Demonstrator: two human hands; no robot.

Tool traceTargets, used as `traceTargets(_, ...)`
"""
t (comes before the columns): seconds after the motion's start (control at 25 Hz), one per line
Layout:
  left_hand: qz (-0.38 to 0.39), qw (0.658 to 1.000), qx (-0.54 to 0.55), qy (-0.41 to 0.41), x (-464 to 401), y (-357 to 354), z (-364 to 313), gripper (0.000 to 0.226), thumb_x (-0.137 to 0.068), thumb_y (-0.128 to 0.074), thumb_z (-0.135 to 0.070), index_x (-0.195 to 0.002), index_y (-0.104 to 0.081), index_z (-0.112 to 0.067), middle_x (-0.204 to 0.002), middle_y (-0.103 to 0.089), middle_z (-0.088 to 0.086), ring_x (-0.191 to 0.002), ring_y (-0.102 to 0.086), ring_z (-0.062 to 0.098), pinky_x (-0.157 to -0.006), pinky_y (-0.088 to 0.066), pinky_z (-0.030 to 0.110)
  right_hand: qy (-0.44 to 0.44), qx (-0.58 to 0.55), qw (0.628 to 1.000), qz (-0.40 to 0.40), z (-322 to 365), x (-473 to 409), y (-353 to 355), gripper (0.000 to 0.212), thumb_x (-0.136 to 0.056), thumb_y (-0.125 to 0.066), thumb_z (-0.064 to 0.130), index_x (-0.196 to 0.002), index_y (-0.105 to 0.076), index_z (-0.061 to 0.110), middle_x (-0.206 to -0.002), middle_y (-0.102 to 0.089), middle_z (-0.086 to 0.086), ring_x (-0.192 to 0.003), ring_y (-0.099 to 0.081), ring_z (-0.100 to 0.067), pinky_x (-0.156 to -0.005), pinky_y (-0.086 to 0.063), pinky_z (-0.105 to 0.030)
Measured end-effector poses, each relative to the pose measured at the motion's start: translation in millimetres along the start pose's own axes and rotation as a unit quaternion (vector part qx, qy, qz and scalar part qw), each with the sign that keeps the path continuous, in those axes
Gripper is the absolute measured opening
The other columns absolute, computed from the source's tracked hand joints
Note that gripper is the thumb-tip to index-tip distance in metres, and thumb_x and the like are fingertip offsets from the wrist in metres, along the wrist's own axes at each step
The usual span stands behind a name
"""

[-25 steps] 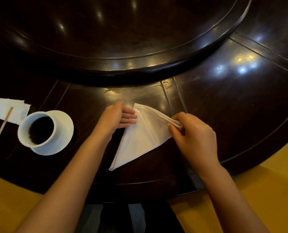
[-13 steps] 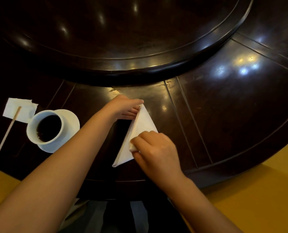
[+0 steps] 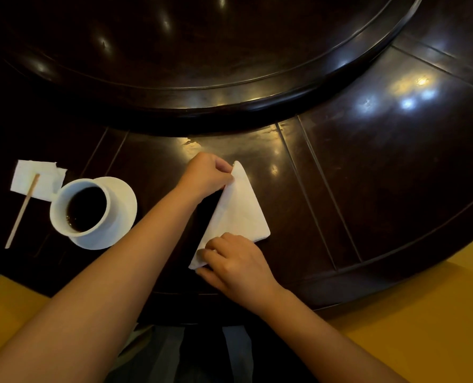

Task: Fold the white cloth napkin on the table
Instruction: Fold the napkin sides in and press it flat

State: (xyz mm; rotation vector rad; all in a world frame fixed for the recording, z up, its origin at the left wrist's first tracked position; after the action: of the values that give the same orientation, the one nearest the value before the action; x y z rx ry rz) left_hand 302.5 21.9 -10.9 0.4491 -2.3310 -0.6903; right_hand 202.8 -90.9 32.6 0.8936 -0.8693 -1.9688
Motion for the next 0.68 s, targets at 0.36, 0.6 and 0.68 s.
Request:
traceTargets(0.36, 0.024, 0.999, 0.026, -0.030, -1, -6, 7, 0.022, -0.085, -0.062, -0.006, -0.105, -0.069, -0.012, -0.099, -0.068, 0.005, -0.092, -0.062, 0.015, -0.071, -0.048, 0.017, -0.144, 0.150, 0.972, 0.110, -90, -2, -7, 0.060, -0.096, -0.021, 0.041, -0.145, -0.017, 0.006, -0.153, -0.021, -0.012, -0.142, -0.013, -0.020, -0.115, -0.019, -0.044)
traceTargets(0.6, -0.215, 0.927, -0.205, -0.227, 85, -3, -10, 0.049, -0.095, -0.040, -0.012, -0.143, -0.029, -0.006, -0.148, -0.034, 0.012, -0.138, -0.026, 0.022, -0.110, -0.026, 0.037, -0.160, 0.190, 0.962, 0.117, -94, 1, -17, 0.061, -0.097, -0.014, 0.042, -0.145, -0.021, 0.005, -0.153, -0.021, -0.012, -0.142, -0.012, -0.020, -0.112, -0.012, -0.044)
traceTargets(0.68, -0.193, 0.909, -0.283, -0.236, 109, -41, 12, 0.052, -0.095, -0.030, -0.018, -0.144, -0.021, -0.004, -0.150, -0.026, 0.013, -0.139, -0.022, 0.024, -0.110, -0.027, 0.048, -0.151, 0.188, 0.962, 0.127, -93, 2, -20, 0.061, -0.098, -0.004, 0.041, -0.146, -0.020, 0.006, -0.154, -0.017, -0.011, -0.143, -0.008, -0.020, -0.112, -0.011, -0.045)
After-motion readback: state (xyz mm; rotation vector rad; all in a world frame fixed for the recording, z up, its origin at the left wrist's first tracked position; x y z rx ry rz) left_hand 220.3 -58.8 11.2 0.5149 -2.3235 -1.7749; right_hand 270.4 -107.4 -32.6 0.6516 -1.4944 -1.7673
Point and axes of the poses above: each hand's wrist, its own x-axis away from the middle knuckle, its own y-axis out of the back of the hand, z = x × y, the point moved 10 cm from there along -x, towards the middle knuckle
